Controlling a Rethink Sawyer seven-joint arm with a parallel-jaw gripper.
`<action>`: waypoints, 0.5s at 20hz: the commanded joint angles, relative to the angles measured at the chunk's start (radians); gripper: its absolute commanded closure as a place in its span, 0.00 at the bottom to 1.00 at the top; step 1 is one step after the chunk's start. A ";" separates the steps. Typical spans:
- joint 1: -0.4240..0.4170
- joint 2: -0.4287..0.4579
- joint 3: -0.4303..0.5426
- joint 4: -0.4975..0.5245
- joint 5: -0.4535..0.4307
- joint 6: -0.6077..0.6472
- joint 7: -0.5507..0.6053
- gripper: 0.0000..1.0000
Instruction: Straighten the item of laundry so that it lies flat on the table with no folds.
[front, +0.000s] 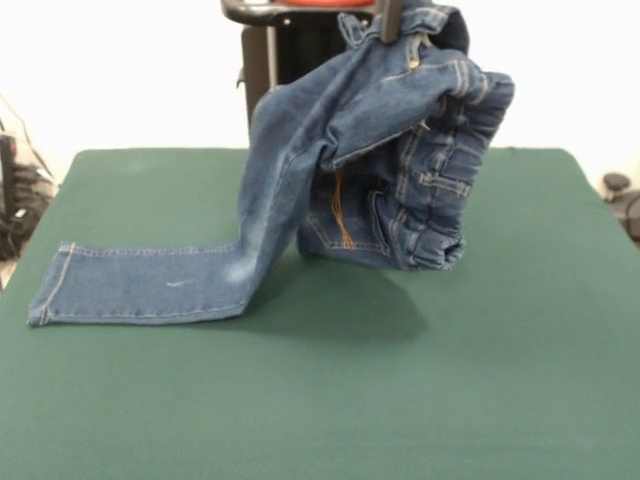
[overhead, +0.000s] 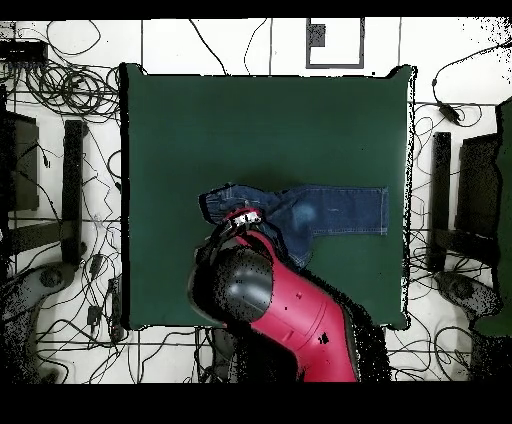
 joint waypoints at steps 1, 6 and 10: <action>0.049 -0.019 0.038 -0.007 0.066 0.073 0.300 1.00; 0.031 0.000 0.061 0.006 0.079 0.031 0.282 1.00; 0.011 0.040 0.095 0.034 0.092 -0.032 0.259 1.00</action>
